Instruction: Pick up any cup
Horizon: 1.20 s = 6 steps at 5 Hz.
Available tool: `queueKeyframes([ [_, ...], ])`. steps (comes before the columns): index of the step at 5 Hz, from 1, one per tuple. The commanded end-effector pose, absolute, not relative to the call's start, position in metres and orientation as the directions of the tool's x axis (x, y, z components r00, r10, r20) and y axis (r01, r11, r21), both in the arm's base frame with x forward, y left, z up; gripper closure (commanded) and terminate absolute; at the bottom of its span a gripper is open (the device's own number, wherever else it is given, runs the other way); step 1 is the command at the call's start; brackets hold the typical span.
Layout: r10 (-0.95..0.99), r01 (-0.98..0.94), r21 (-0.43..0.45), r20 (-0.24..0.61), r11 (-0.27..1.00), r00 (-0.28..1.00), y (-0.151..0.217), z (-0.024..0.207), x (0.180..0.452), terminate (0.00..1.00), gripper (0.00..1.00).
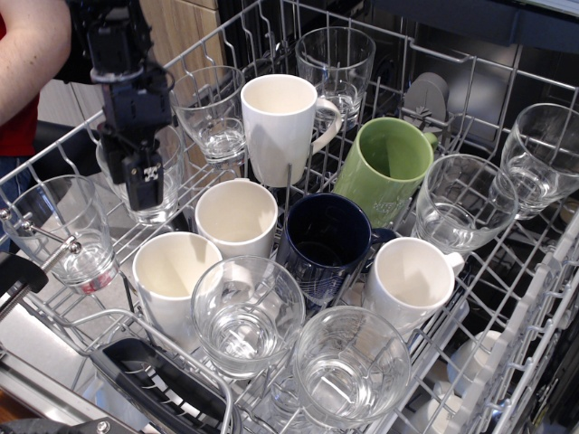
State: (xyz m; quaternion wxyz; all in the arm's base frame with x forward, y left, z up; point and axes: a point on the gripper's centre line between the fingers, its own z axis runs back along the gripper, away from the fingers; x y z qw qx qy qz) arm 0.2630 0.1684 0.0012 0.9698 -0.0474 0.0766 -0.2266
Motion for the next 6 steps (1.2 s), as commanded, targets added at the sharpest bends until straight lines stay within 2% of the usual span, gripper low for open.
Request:
queueKeyframes([
  [1,-0.423,0.423,-0.029,-0.124,0.906,0.898,0.177,-0.016,0.27,0.0,0.0],
  [2,-0.413,0.418,0.011,-0.118,0.909,0.903,0.176,-0.037,0.267,0.0,0.0],
  [5,-0.392,0.401,0.046,-0.138,0.915,0.91,0.176,-0.073,0.268,0.0,0.0],
  [6,-0.373,0.383,0.047,-0.145,0.923,0.916,0.174,-0.079,0.268,0.0,1.0],
])
